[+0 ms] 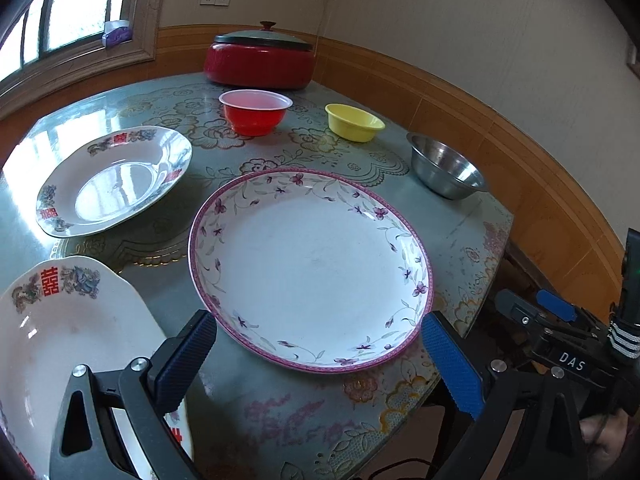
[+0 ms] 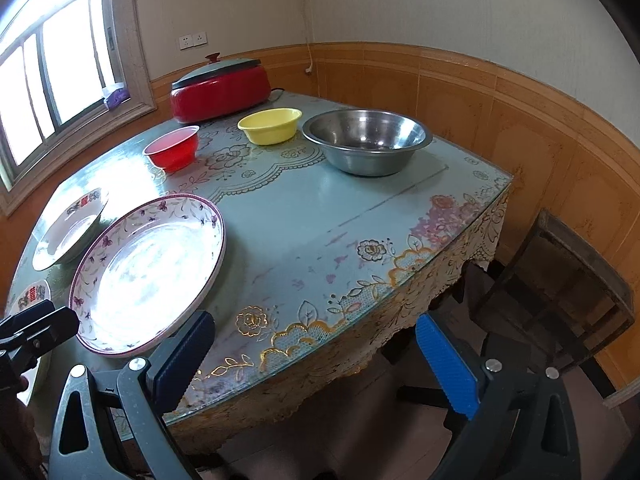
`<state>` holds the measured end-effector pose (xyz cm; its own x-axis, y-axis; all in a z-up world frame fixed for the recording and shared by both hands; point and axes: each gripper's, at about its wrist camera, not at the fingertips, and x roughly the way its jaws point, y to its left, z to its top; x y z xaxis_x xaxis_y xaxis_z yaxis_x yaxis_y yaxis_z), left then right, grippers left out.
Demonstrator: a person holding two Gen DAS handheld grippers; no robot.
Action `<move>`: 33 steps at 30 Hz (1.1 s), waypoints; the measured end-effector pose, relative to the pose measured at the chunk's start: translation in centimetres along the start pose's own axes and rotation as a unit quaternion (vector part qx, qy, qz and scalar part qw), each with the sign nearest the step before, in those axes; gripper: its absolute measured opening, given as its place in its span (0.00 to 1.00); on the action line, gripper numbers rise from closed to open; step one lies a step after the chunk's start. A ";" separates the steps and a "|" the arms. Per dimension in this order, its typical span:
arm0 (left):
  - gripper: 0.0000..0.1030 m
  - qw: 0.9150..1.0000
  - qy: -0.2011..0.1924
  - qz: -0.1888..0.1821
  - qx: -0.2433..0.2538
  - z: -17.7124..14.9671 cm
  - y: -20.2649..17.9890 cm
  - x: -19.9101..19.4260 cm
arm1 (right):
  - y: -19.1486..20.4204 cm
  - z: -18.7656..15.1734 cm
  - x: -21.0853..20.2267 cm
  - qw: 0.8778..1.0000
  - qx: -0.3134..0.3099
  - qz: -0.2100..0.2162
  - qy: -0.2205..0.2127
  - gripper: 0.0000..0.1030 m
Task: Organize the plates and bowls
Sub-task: 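Reach the right gripper to the pink-rimmed floral plate and grasp its rim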
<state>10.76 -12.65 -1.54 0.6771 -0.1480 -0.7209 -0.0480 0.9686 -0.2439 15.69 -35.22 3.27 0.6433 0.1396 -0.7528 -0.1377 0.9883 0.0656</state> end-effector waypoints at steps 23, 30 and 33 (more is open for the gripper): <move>0.81 0.995 0.048 0.085 -0.012 4.8 5.1 5.1 | 7.4 6.8 12.0 0.965 -0.187 0.152 0.107 0.42; 0.79 0.994 0.068 0.089 -0.003 5.4 4.9 6.7 | 9.4 7.1 13.0 0.953 -0.242 0.150 0.098 0.35; 0.77 0.992 0.079 0.100 -0.003 5.5 4.5 7.2 | 9.8 7.2 13.1 0.941 -0.285 0.155 0.096 0.35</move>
<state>19.49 -8.27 -4.25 0.5296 0.0171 -0.8481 -0.1745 0.9806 -0.0892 28.22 -23.21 -1.22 0.3656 0.3476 -0.8634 -0.7129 0.7010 -0.0197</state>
